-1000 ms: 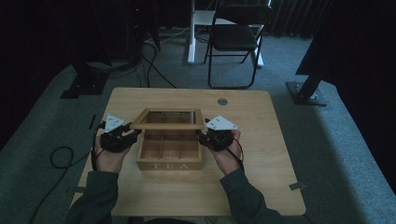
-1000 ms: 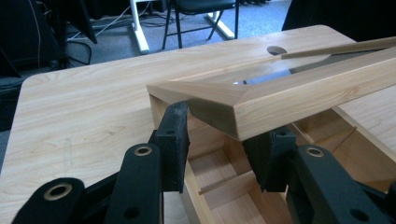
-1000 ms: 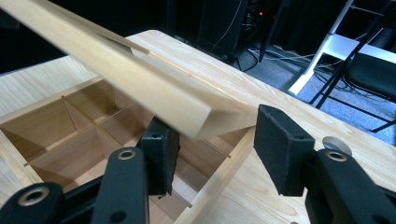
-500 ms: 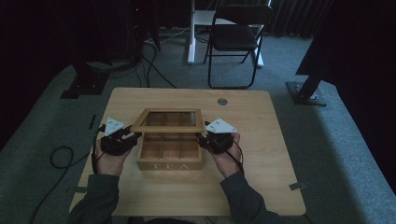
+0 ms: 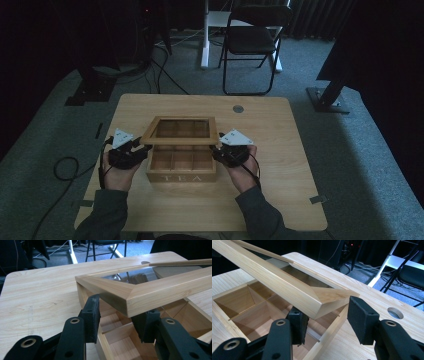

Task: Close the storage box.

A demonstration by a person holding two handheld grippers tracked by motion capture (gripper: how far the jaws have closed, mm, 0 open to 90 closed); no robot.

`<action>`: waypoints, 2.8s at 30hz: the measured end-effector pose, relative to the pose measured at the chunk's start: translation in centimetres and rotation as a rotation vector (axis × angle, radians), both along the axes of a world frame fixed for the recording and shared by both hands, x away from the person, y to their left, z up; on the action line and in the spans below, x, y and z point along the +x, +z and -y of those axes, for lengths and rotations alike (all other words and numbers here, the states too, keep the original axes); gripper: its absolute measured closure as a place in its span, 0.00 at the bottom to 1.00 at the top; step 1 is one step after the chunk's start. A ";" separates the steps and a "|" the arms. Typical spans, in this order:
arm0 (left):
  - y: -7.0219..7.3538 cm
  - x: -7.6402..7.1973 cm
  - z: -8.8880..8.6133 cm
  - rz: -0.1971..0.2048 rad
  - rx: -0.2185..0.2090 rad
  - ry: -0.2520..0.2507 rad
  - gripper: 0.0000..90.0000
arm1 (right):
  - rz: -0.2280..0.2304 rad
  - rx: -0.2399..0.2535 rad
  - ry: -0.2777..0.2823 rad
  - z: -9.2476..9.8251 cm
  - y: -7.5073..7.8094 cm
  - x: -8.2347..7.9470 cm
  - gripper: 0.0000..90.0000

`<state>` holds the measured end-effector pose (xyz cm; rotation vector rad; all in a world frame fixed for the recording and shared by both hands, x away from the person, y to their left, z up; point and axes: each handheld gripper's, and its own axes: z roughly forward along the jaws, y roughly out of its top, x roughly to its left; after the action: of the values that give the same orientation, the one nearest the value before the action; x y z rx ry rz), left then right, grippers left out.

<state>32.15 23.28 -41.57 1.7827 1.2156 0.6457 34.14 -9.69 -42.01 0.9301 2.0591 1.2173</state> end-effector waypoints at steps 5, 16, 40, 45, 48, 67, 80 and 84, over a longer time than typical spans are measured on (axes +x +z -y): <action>-0.2 -0.2 0.0 -0.002 0.000 -0.005 0.64 | -0.004 0.000 -0.001 0.0 -0.2 -0.2 0.57; -0.5 -0.7 0.0 0.005 0.007 -0.012 0.64 | -0.009 0.003 -0.002 0.0 -0.6 -0.4 0.57; -1.0 -1.5 0.0 -0.001 0.004 -0.013 0.63 | -0.017 0.019 -0.002 0.3 -1.2 -1.2 0.57; -1.2 -1.6 0.0 -0.006 0.001 -0.013 0.63 | -0.021 0.022 -0.003 0.4 -1.4 -1.4 0.57; -1.3 -1.7 0.0 -0.007 0.001 -0.014 0.63 | -0.022 0.023 -0.002 0.5 -1.6 -1.5 0.57; -2.3 -2.3 0.2 -0.027 0.005 -0.024 0.63 | -0.042 0.020 0.004 0.7 -2.6 -2.1 0.56; -2.9 -2.6 0.3 -0.034 0.002 -0.028 0.63 | -0.052 0.021 0.004 0.8 -3.2 -2.4 0.56; -3.2 -2.8 0.3 -0.037 0.001 -0.027 0.63 | -0.061 0.030 0.004 1.0 -3.4 -2.6 0.55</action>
<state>29.39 22.95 -44.79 1.8162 1.2138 0.6003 31.55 -10.65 -45.46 0.9888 2.0957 1.2399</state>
